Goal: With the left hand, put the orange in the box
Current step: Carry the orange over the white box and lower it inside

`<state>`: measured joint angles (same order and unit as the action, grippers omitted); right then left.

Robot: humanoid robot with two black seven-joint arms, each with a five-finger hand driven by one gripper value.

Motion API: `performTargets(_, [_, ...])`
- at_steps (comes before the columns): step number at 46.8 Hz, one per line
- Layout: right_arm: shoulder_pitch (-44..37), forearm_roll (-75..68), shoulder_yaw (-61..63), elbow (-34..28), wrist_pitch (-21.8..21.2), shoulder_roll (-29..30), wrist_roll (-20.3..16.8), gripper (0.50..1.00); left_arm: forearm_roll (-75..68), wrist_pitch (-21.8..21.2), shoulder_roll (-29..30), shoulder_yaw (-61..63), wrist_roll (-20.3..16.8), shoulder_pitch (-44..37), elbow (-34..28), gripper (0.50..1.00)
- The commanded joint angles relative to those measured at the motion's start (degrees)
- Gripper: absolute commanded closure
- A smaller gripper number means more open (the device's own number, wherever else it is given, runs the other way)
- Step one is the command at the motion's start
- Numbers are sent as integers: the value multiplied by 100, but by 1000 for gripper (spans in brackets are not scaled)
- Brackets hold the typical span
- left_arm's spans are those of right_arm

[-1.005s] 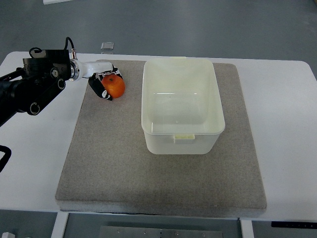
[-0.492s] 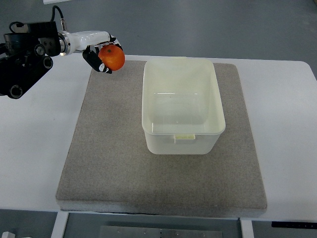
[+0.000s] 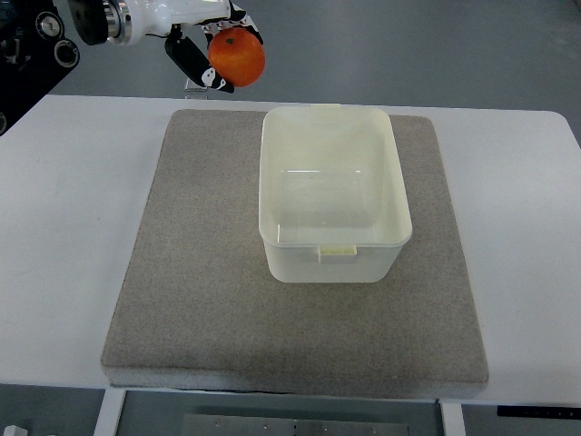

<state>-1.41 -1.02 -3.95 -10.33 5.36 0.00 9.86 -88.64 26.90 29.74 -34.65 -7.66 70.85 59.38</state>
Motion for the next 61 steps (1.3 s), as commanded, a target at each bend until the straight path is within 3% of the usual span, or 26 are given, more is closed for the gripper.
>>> performTargets(1, [1,-3,0,-5,0,0,-1,568,-4,79,50,10,10,-27,451,1000])
performTargets(12, [1,6,0,4,0,0,-1,568,-74,316,-91,159,18,8,1120,1000])
performTargets(35, [1,-3,0,-4,0,0,-1,568,-417,246,-847,643,71,-133,900,1000])
performTargets(43, [1,-3,0,-5,0,0,-1,568,-777,228,-996,635,80,-317,716,847])
performTargets(48, [1,-3,0,-5,0,0,-1,568,-883,228,-1145,635,80,-370,601,832])
performTargets(51, [1,-3,0,4,0,0,-1,568,-874,228,-1181,635,80,-379,584,755])
performTargets(56, [1,-3,0,-4,0,0,-1,568,-883,228,-1198,626,80,-379,584,714])
performTargets(61, [1,-3,0,-4,0,0,-1,568,-874,228,-1198,626,80,-388,575,549])
